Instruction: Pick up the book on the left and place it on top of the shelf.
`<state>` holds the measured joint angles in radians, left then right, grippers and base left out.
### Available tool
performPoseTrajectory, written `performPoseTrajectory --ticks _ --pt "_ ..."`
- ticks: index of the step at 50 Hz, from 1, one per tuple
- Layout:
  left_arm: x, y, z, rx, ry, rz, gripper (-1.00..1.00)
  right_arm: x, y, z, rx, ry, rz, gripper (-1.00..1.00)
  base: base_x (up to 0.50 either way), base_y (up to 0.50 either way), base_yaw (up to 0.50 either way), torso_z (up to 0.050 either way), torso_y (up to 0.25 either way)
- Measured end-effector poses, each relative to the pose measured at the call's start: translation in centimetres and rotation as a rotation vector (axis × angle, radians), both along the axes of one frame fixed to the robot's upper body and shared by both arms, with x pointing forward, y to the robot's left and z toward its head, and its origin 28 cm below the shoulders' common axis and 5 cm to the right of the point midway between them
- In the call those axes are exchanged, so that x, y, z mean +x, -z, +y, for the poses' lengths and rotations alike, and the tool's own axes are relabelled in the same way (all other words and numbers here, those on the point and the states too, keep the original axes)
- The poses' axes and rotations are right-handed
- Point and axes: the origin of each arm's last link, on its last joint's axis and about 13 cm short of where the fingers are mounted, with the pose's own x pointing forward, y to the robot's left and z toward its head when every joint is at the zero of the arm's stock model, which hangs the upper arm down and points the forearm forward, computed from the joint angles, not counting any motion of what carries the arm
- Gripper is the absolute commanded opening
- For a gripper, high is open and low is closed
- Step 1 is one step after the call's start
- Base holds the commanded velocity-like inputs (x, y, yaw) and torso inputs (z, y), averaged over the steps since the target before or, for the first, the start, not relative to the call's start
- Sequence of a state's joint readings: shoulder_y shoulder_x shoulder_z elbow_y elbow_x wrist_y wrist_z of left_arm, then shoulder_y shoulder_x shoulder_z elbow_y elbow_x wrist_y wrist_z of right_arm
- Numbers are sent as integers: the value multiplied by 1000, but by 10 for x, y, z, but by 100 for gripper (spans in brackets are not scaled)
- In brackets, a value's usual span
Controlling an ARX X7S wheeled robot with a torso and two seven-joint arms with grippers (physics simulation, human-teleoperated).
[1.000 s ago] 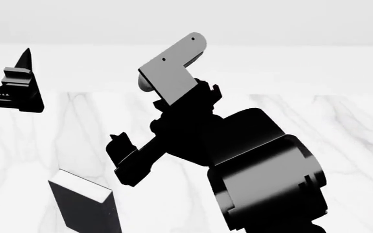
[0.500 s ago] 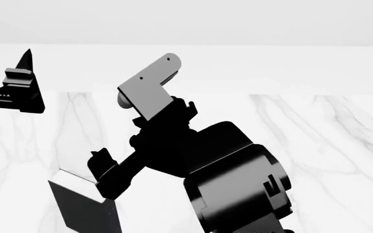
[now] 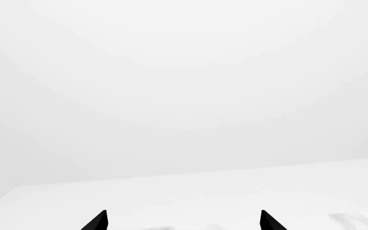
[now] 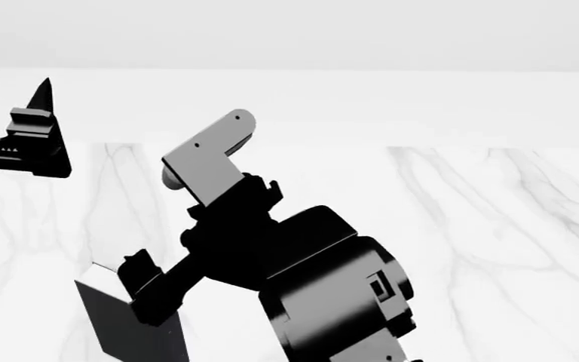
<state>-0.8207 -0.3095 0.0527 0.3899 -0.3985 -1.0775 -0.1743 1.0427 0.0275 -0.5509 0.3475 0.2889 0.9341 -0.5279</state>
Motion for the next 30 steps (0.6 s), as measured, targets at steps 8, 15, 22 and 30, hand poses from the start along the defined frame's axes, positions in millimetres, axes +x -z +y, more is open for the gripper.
performPoseTrajectory --ticks 8,15,22,30 --pt "0 0 0 0 0 0 100 0 10 5 -24 -7 22 100 0 0 0 0 0" --pt "0 0 0 -1 -1 -1 100 -1 18 8 -45 -9 37 100 0 0 0 0 0" --pt "0 0 0 -1 -1 -1 100 -1 25 10 -61 -13 51 100 0 0 0 0 0" --pt "-1 1 1 -1 -1 -1 100 -1 33 12 -75 -18 65 100 0 0 0 0 0"
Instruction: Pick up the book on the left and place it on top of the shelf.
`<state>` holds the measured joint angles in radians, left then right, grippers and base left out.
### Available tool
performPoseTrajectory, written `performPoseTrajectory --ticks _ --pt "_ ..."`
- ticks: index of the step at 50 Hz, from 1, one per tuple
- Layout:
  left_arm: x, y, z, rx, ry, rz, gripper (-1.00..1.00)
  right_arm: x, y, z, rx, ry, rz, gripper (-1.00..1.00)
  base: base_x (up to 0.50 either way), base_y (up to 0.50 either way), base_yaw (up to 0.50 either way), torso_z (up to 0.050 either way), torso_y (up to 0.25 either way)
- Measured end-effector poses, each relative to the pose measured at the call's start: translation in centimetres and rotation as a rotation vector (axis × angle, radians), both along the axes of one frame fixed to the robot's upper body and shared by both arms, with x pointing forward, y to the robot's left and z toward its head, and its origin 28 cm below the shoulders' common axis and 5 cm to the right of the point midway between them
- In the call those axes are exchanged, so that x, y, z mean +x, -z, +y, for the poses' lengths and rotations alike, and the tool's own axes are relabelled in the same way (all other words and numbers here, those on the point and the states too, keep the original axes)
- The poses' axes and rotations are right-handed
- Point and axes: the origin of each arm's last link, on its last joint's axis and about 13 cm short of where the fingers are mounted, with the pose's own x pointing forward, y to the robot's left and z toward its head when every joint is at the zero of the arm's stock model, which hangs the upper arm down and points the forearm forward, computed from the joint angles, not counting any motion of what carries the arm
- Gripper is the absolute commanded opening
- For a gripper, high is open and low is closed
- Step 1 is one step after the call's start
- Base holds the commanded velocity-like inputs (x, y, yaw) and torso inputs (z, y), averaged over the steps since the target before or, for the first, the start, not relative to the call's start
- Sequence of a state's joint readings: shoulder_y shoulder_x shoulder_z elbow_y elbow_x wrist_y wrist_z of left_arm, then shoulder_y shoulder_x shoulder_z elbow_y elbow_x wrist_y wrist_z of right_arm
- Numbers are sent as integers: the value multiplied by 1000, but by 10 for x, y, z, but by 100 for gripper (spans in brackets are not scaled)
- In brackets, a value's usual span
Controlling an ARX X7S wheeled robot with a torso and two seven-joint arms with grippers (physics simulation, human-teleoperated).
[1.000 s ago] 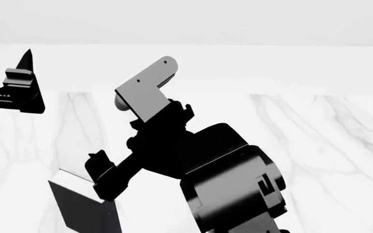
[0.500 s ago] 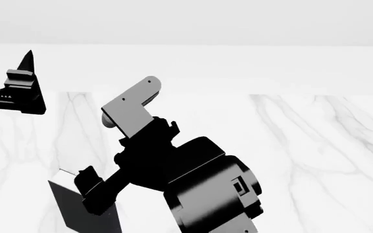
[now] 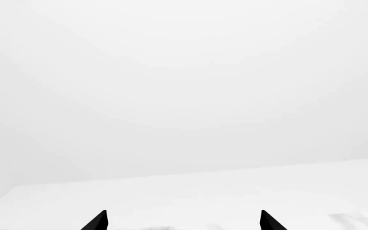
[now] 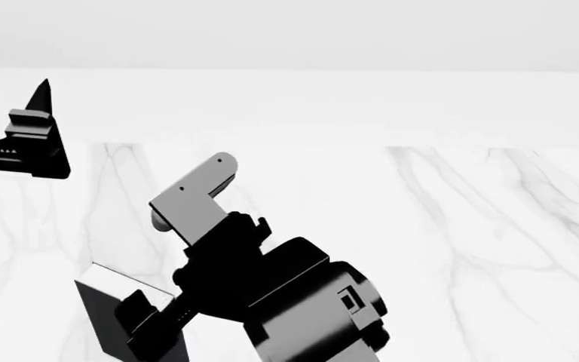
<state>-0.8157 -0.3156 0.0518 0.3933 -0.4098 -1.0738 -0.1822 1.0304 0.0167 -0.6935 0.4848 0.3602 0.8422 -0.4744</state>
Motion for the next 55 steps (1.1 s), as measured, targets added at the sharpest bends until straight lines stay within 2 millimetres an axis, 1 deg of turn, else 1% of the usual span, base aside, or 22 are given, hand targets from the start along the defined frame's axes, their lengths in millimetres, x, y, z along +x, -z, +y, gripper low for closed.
performPoseTrajectory --ticks 31,55 --pt "-1 2 1 -2 2 0 100 7 34 11 -27 -22 72 100 0 0 0 0 0" --pt "-2 3 1 -1 -1 1 100 8 46 7 -47 4 103 100 0 0 0 0 0"
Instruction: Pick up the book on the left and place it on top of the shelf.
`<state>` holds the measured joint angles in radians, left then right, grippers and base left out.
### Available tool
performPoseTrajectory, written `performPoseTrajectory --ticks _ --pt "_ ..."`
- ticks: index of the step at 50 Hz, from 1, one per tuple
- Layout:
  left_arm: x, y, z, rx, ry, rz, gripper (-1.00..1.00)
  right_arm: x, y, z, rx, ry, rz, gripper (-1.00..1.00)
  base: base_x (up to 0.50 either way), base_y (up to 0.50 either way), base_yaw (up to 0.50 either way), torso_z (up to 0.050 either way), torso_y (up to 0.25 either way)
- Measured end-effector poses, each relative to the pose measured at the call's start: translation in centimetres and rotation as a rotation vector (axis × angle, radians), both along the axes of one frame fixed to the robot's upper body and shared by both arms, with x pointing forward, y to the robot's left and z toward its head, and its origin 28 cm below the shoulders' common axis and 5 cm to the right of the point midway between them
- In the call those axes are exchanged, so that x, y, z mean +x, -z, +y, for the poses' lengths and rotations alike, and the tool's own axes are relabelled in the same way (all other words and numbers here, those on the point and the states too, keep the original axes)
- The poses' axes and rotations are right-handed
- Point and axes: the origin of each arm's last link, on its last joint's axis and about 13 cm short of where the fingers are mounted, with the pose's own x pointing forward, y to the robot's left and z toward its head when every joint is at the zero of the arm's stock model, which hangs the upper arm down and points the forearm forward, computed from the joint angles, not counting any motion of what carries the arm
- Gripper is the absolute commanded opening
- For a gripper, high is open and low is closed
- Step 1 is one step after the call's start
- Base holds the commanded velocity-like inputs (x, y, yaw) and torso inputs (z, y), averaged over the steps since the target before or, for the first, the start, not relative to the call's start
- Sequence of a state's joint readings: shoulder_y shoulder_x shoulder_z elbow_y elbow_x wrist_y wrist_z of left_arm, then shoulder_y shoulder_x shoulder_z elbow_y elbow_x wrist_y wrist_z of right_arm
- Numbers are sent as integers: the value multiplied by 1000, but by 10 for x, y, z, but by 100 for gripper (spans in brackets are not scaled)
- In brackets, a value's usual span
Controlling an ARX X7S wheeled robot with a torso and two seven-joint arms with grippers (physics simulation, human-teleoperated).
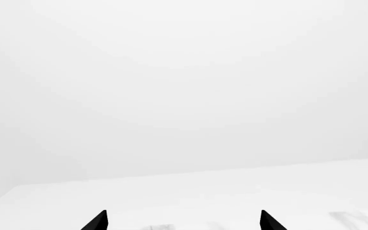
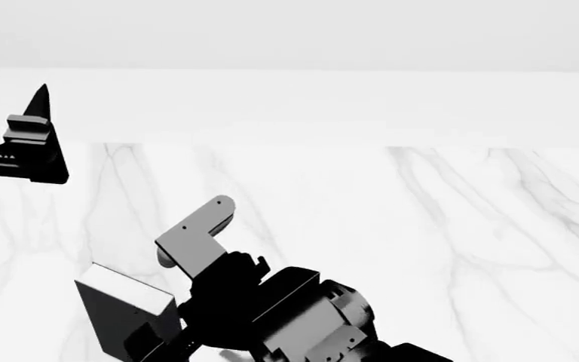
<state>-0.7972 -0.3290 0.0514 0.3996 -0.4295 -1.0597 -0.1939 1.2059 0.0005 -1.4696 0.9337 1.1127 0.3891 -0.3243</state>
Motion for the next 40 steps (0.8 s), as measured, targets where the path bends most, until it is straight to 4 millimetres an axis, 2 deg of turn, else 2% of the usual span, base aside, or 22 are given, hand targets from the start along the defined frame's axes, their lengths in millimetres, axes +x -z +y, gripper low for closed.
performPoseTrajectory --ticks 4,5,34,40 --pt "0 0 0 0 0 -1 100 0 1 -1 -7 2 4 100 0 0 0 0 0" --pt "0 0 0 0 0 -1 100 0 2 -1 -9 2 5 -100 0 0 0 0 0" --pt "1 2 0 0 2 4 100 0 4 -2 -8 5 -8 -100 0 0 0 0 0" --pt "0 2 0 0 3 4 100 0 -1 -3 -2 4 -19 -100 0 0 0 0 0"
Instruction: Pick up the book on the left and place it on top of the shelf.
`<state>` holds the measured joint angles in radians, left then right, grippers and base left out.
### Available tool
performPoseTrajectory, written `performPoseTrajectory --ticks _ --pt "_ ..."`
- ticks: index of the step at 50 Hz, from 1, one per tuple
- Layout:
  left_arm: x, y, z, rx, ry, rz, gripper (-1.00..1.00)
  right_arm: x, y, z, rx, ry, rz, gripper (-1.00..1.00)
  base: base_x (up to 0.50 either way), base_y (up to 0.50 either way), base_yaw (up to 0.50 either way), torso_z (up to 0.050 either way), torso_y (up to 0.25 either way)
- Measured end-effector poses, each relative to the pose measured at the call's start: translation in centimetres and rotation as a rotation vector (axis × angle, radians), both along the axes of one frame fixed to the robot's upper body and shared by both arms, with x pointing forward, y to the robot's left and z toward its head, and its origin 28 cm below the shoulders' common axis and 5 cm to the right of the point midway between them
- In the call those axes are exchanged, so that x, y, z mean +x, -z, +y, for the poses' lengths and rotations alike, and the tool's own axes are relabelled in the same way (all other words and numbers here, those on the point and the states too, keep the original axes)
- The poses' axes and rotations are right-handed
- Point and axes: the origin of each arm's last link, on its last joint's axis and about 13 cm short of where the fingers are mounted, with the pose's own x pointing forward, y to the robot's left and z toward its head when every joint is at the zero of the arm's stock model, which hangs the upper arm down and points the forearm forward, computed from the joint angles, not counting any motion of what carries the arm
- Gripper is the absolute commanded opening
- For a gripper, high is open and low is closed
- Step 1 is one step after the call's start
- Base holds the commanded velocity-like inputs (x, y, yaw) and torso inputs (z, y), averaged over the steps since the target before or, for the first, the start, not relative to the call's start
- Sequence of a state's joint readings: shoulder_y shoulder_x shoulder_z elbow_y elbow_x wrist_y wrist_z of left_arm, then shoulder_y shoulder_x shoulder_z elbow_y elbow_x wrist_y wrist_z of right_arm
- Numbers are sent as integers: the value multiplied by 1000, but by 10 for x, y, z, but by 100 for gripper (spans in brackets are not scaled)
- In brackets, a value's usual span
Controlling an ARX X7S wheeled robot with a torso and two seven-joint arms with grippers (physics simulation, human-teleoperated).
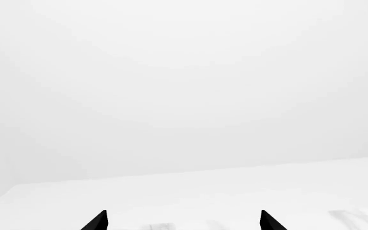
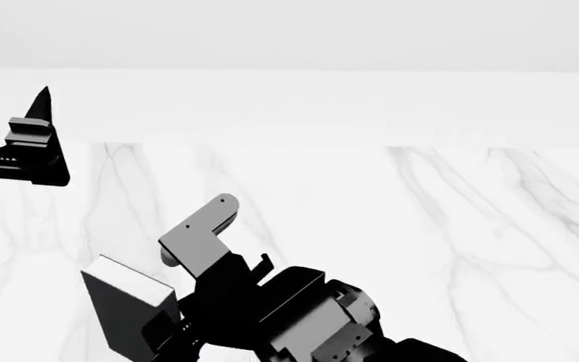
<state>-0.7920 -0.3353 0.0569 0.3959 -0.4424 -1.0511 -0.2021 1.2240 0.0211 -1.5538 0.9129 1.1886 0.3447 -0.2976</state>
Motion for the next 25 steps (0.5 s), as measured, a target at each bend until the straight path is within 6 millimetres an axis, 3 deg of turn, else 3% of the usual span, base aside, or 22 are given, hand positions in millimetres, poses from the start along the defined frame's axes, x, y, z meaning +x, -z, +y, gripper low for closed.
performPoseTrajectory --ticks 25 --pt "-3 -3 1 -2 0 -9 100 3 -71 -21 55 65 -175 -100 0 0 0 0 1"
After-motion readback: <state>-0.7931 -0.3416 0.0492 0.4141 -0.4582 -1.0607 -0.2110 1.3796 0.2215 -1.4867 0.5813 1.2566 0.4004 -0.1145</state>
